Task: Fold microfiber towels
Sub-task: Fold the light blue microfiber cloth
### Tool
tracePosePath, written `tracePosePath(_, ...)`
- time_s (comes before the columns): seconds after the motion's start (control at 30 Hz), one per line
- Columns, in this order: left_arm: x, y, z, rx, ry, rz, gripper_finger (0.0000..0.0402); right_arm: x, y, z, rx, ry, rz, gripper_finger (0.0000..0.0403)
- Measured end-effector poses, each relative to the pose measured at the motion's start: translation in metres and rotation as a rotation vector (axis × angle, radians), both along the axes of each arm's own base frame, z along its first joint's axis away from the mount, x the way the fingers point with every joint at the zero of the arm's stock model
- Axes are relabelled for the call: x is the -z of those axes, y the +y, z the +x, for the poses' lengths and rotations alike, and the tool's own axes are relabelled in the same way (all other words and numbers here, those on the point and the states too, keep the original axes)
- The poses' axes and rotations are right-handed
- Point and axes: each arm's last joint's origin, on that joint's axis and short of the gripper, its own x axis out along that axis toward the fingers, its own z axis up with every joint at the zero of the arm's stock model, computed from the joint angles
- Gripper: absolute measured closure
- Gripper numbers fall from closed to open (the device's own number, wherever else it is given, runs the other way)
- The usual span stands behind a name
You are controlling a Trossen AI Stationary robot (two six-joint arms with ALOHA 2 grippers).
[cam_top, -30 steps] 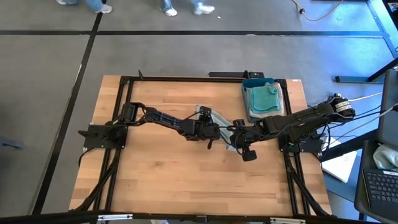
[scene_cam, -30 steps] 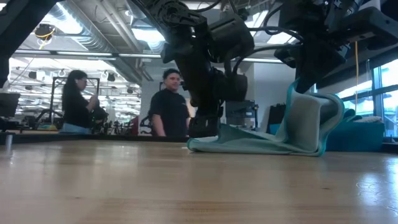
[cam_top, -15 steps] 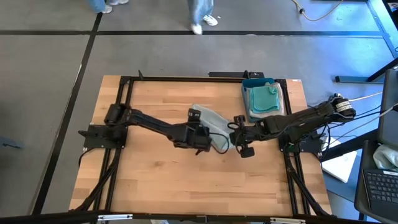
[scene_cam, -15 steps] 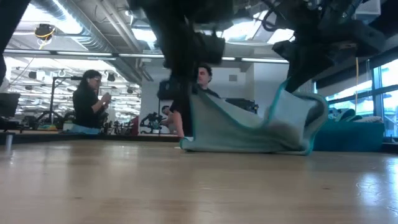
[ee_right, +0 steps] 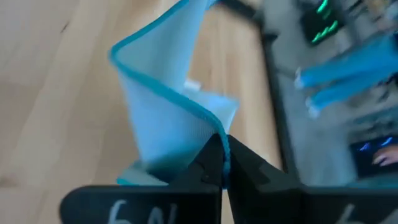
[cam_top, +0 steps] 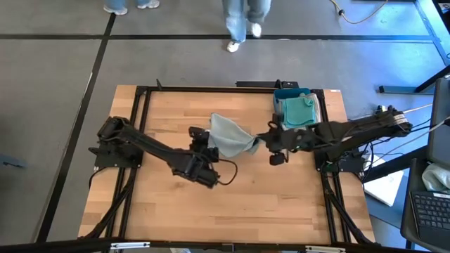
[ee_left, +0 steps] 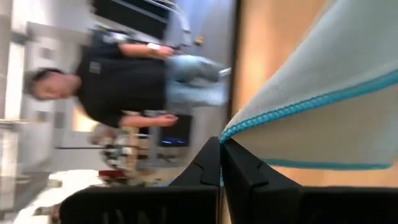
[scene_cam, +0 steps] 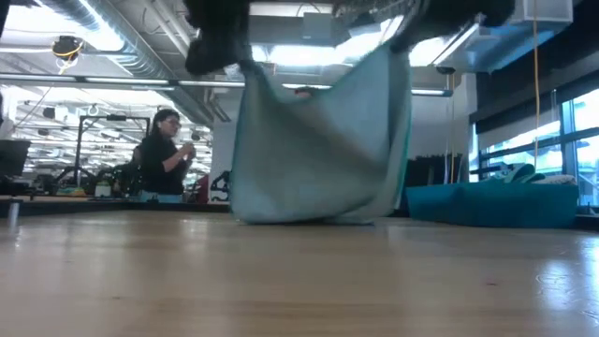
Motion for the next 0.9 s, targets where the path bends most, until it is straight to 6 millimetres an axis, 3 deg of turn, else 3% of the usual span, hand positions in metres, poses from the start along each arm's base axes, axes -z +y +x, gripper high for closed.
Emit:
tracePosePath(0.23,-0.031,0.013,-0.022,-0.013,-0.049,0.249,0.0401,-0.030,-0.021,0.009,0.067,-0.154,-0.339,0.0391)
tracePosePath(0.4,-0.050,0.036,-0.035,-0.074,-0.069,0.283,0.0401,-0.045,-0.043,0.012,0.125,-0.193,-0.508,0.0391)
tracePosePath(0.67,-0.077,0.053,-0.056,-0.108,-0.094,0.354,0.0402,-0.066,-0.068,0.009,0.213,-0.307,-0.617,0.0391)
tracePosePath(0.9,-0.091,0.054,-0.070,-0.109,-0.152,0.336,0.0401,-0.074,-0.070,0.009,0.173,-0.366,-0.674,0.0391)
